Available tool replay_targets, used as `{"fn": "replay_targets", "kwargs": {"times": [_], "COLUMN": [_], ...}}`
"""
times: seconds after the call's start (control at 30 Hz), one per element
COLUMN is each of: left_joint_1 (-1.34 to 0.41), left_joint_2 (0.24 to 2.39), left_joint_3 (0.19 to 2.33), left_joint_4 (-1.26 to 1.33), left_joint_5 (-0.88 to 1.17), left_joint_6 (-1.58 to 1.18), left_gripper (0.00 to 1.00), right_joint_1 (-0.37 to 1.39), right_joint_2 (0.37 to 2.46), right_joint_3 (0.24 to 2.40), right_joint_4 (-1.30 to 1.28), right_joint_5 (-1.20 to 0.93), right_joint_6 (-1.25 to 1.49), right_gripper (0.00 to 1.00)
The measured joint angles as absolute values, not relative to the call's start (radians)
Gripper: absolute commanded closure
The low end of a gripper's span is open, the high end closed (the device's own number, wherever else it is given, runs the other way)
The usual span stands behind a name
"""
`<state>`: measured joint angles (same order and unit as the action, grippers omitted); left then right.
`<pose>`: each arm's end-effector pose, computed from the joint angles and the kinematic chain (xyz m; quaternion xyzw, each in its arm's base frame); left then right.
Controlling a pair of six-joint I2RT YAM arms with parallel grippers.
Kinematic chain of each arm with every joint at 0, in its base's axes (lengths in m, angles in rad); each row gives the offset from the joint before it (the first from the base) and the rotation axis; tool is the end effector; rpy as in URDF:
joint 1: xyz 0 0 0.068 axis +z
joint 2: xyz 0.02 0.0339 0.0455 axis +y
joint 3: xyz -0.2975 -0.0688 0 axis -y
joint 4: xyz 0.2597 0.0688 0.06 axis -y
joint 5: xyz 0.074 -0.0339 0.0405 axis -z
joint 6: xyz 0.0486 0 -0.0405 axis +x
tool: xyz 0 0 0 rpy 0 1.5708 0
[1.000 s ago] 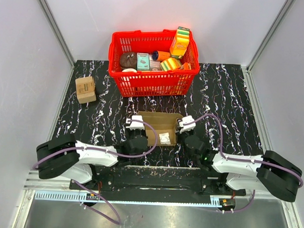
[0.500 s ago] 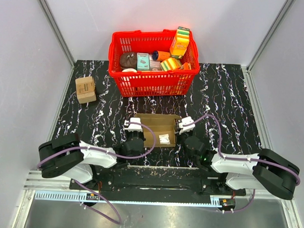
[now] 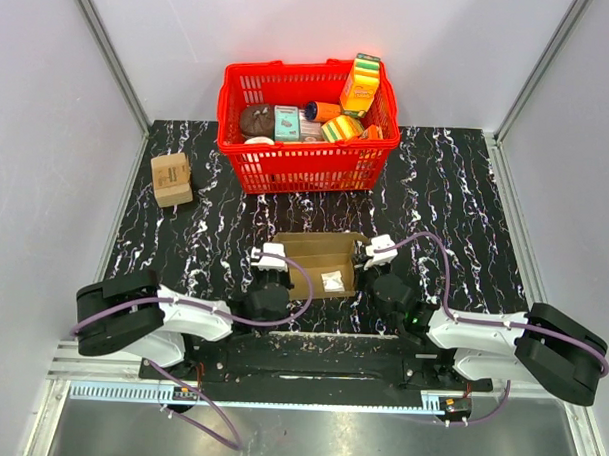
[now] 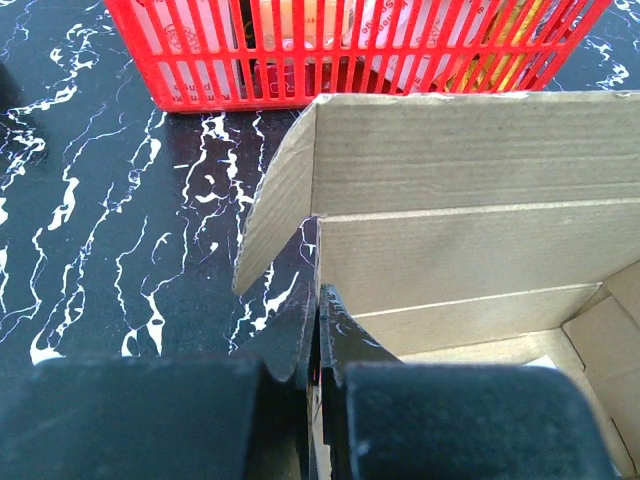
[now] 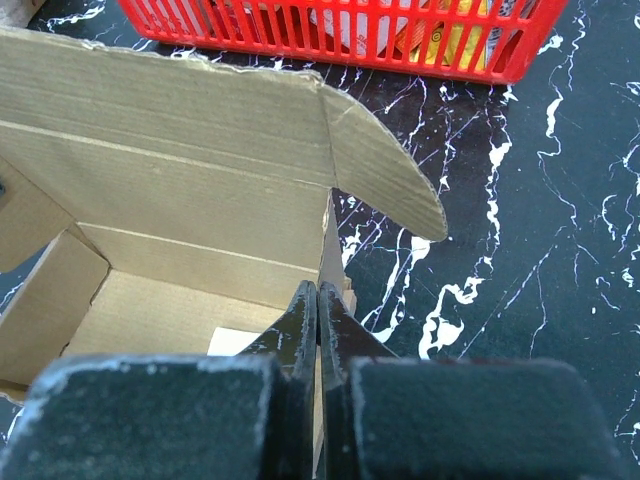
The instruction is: Fold the paper box
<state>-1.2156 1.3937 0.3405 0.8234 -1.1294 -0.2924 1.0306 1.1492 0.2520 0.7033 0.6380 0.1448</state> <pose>0.1248 -0.2102 0.1888 -0.0029 0.7407 -0.0537 0.6697 0.1370 0.1721 0.1976 -0.1342 0.7479 0.1329 0.6363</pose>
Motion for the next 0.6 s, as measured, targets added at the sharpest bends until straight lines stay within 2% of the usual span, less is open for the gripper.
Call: {"fn": "replay_targets", "kwargs": {"times": [0.6], "left_joint_1": [-1.295], "left_joint_2": [1.394], "left_joint_3": [0.337], "left_joint_4": [0.772], "left_joint_5": [-1.208], "left_joint_6": [-0.345], "left_gripper": [1.00], "right_joint_1": [1.065], "right_joint_2": [1.133], "right_joint_3": [0.252], "right_joint_4": [0.619], "right_joint_5": [0.664], "right_joint_6": [0.245], "right_gripper": [0.99]}}
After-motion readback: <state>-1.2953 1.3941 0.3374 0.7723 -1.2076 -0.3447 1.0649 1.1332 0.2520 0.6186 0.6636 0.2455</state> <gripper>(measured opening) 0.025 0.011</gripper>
